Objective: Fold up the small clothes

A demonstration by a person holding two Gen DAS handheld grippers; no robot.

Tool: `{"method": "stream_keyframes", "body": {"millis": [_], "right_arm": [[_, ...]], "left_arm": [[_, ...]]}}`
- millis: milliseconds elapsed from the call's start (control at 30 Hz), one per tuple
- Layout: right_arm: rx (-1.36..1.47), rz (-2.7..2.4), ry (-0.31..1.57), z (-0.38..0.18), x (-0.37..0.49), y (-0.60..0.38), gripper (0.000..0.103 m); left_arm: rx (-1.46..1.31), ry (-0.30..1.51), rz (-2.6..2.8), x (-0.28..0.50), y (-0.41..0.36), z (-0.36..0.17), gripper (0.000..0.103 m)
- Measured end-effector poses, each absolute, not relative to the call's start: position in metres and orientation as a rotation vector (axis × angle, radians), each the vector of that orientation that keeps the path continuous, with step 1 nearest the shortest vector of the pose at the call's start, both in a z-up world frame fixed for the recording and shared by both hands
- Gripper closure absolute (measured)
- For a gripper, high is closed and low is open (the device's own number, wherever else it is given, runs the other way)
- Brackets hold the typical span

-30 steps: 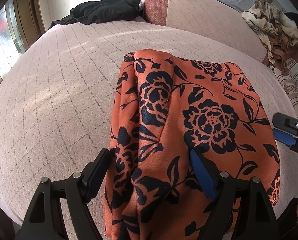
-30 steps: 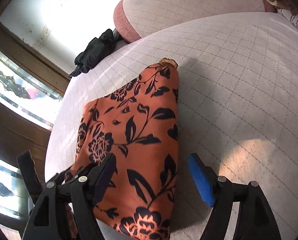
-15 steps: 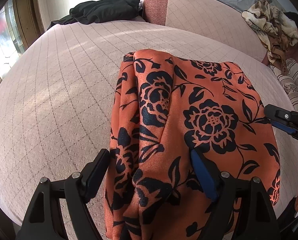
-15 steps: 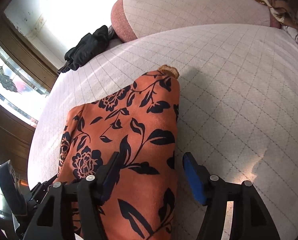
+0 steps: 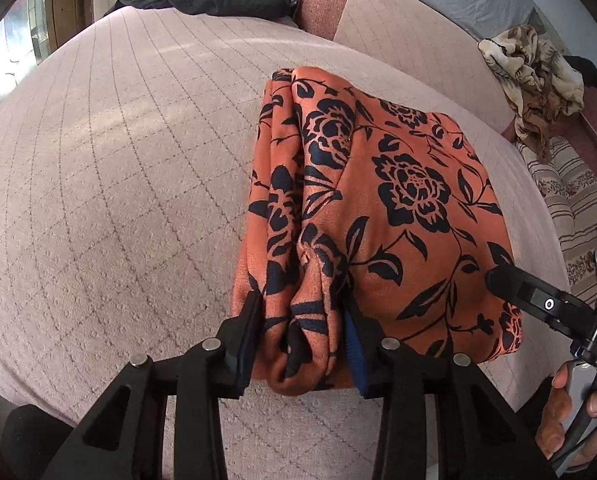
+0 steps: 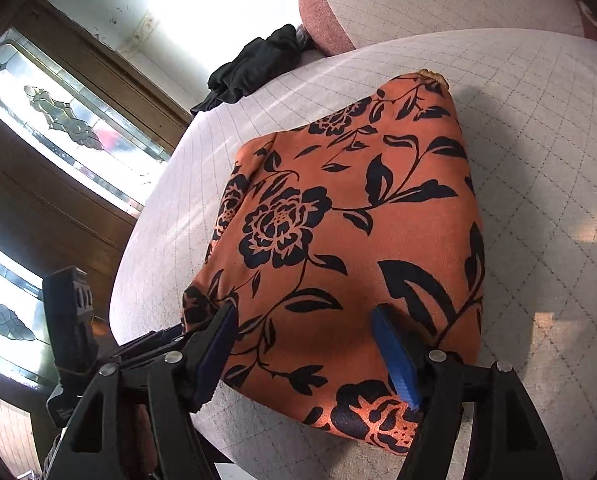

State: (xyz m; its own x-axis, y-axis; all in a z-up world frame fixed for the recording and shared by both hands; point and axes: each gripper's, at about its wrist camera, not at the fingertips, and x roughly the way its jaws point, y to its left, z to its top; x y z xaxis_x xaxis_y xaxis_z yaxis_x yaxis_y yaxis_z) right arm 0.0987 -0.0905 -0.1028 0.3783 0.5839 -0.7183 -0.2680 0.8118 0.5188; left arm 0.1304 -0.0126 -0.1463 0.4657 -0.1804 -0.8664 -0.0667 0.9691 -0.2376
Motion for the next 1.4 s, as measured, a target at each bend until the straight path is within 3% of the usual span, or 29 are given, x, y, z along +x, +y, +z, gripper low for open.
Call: {"method": "stream_keyframes", "body": {"millis": [100,167,200,233,367,433,500,633,667,733,800,967,1000,1033,1400], "right_arm": [[0.36,0.571,1.061,-0.104,0.102,-0.093,0.03],[0.378,0.578,1.058,-0.105,0.099,-0.096,0.03],[0.381,0.581,1.055,-0.106,0.099,-0.098,0.028],[0.378,0.586,1.052,-0.106,0.098,-0.097,0.026],[0.377,0.593,1.051,-0.105,0.097,-0.098,0.025],[0.398,0.602,1.053,-0.106,0.099,-0.101,0.025],[0.413,0.613,1.055,-0.107,0.1,-0.103,0.025],[0.394,0.629,1.054,-0.107,0.099,-0.104,0.025],[0.393,0.63,1.054,-0.108,0.099,-0.105,0.025],[0.395,0.631,1.053,-0.109,0.1,-0.106,0.025],[0.404,0.623,1.056,-0.108,0.099,-0.108,0.025],[0.418,0.603,1.034,-0.093,0.096,-0.108,0.025],[0.422,0.597,1.037,-0.094,0.096,-0.108,0.023],[0.429,0.595,1.049,-0.098,0.097,-0.109,0.023],[0.466,0.582,1.041,-0.09,0.094,-0.114,0.023]], "left_arm": [[-0.214,1.064,-0.056,0.133,-0.014,-0.125,0.066],[-0.222,1.002,-0.056,0.14,-0.012,-0.104,0.054],[-0.21,0.974,-0.052,0.148,-0.013,-0.097,0.036],[-0.191,0.949,-0.042,0.16,-0.012,-0.09,0.03],[-0.214,1.016,-0.076,0.225,-0.02,-0.105,0.036],[-0.208,1.111,-0.078,0.249,-0.023,-0.133,0.087],[-0.245,1.125,-0.066,0.256,-0.016,-0.153,0.086],[-0.234,1.087,-0.033,0.235,-0.017,-0.134,0.082],[-0.218,1.085,-0.024,0.23,-0.02,-0.129,0.077],[-0.194,1.063,-0.002,0.216,-0.024,-0.118,0.053],[-0.157,1.043,0.034,0.2,-0.029,-0.109,0.043],[-0.103,1.054,0.049,0.161,-0.043,-0.114,0.043],[-0.102,1.089,0.052,0.153,-0.035,-0.125,0.054],[-0.114,1.099,0.045,0.149,-0.032,-0.14,0.055],[-0.104,1.031,0.043,0.108,-0.026,-0.107,0.055]]}}
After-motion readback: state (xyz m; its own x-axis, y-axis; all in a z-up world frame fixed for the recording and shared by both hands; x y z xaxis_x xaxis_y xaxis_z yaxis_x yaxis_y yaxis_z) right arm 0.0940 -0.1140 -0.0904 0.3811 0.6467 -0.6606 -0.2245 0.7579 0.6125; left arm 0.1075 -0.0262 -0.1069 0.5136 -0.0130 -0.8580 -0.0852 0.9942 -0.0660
